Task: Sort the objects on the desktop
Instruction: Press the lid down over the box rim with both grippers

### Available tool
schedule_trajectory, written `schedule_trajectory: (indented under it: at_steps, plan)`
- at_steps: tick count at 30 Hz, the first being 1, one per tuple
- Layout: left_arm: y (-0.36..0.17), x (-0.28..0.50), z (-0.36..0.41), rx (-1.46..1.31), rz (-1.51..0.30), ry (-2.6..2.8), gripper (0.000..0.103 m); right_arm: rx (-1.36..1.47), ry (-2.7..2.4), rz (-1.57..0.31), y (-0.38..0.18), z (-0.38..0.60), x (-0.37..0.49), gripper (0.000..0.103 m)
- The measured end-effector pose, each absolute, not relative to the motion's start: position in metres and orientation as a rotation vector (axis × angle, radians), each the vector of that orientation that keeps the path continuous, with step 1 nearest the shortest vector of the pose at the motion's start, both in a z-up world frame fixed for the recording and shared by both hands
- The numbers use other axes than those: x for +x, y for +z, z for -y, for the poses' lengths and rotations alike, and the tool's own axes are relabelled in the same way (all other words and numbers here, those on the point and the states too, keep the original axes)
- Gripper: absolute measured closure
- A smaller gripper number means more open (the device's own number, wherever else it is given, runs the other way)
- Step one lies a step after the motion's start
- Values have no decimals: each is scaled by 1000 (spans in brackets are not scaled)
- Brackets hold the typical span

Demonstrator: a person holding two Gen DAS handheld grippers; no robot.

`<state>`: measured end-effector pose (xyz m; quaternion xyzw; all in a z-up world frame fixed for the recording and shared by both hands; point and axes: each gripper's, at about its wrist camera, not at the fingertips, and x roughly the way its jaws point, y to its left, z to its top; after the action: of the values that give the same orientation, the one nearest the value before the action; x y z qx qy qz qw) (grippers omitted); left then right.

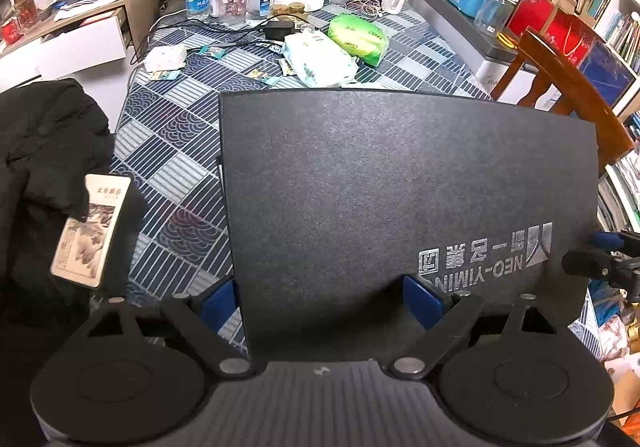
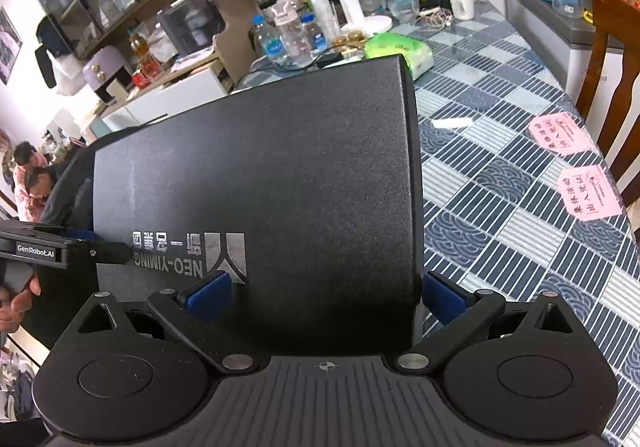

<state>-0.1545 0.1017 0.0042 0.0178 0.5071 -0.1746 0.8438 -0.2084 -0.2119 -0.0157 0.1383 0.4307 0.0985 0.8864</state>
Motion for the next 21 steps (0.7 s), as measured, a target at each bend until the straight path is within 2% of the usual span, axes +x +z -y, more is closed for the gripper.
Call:
schedule_trajectory:
  at_steps: [21]
  plan:
    - [-9,-128,-85,27,-1085,-329,0,278,234,-869,-28,232,-165,1]
